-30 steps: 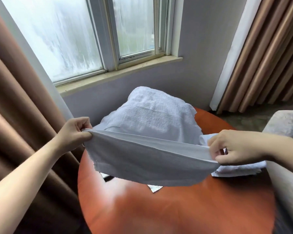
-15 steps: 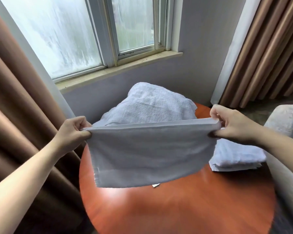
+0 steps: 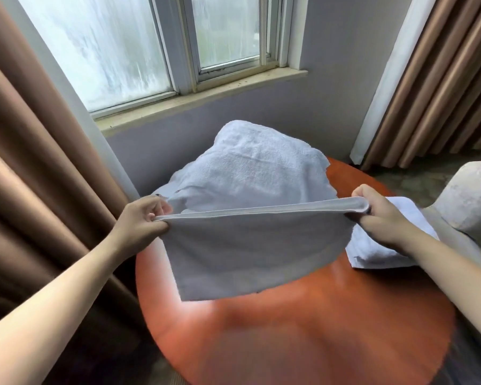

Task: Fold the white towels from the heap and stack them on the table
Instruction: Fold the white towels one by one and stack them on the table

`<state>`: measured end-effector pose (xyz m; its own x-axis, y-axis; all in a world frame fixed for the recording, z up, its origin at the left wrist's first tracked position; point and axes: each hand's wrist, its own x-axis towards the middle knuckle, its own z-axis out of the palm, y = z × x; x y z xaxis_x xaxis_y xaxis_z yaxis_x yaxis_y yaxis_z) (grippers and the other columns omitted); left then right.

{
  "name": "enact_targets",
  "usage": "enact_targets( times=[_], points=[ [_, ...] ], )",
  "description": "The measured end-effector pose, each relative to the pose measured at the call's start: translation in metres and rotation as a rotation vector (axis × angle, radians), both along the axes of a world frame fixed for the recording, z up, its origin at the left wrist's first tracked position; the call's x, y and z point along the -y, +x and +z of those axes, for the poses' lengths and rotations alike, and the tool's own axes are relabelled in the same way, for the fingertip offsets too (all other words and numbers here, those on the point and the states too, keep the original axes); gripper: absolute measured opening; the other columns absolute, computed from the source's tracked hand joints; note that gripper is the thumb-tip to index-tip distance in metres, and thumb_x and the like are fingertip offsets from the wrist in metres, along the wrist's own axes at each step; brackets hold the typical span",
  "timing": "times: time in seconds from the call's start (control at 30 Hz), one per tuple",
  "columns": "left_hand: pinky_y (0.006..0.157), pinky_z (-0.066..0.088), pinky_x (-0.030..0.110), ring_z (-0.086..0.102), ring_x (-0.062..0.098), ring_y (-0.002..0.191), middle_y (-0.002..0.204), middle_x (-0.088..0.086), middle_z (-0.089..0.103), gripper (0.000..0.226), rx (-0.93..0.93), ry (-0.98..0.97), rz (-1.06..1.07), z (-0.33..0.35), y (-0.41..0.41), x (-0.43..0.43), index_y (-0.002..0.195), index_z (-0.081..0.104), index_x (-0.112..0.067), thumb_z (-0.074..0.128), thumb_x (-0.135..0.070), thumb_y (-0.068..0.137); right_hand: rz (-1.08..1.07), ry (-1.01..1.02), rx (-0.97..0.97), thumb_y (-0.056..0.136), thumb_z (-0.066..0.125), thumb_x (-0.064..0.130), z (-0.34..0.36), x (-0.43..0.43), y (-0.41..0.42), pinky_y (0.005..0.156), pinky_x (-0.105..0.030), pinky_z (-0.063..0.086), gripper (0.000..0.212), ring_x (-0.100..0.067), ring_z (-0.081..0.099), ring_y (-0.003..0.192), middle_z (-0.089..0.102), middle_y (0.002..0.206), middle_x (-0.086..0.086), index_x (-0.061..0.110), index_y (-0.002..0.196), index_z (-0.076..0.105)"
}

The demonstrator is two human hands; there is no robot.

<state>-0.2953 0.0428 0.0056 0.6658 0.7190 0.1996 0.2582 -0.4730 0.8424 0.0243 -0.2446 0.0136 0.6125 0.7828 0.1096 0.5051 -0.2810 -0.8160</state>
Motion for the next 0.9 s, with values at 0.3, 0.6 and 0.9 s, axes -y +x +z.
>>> enact_targets(
  times=[0.3,0.6,0.9],
  points=[
    [0.043,0.036,0.017,0.040,0.009,0.047,0.050,0.001,0.041,0.018,-0.262,-0.216,-0.041,-0.016,-0.004,0.013,0.058,0.042,-0.005,0.058,-0.005,0.048,-0.103,0.220,-0.260,0.096,0.053,0.006,0.001,-0.007,-0.019,0.082,-0.031,0.044,0.018,-0.014,0.054,0.093,0.057,0.098,-0.002,0.024,0.095,0.048],
    [0.105,0.033,0.019,0.042,-0.003,0.123,0.135,-0.021,0.043,0.098,-0.554,-0.102,-0.358,0.027,0.037,0.054,0.137,0.039,-0.036,0.080,-0.057,0.051,0.297,0.125,0.152,0.090,0.056,0.018,0.057,-0.027,-0.065,0.063,-0.018,0.038,0.016,-0.002,0.049,0.066,0.059,0.074,0.011,0.030,0.091,0.046],
    [0.080,0.051,0.034,0.065,0.012,0.087,0.083,-0.010,0.067,0.012,0.176,0.020,-0.460,0.081,0.118,0.109,0.080,0.058,-0.034,0.068,-0.041,0.077,0.326,0.033,0.260,0.087,0.063,0.017,0.073,-0.038,-0.074,0.060,-0.016,0.038,0.029,0.002,0.053,0.065,0.056,0.071,0.011,0.032,0.084,0.039]
  ],
)
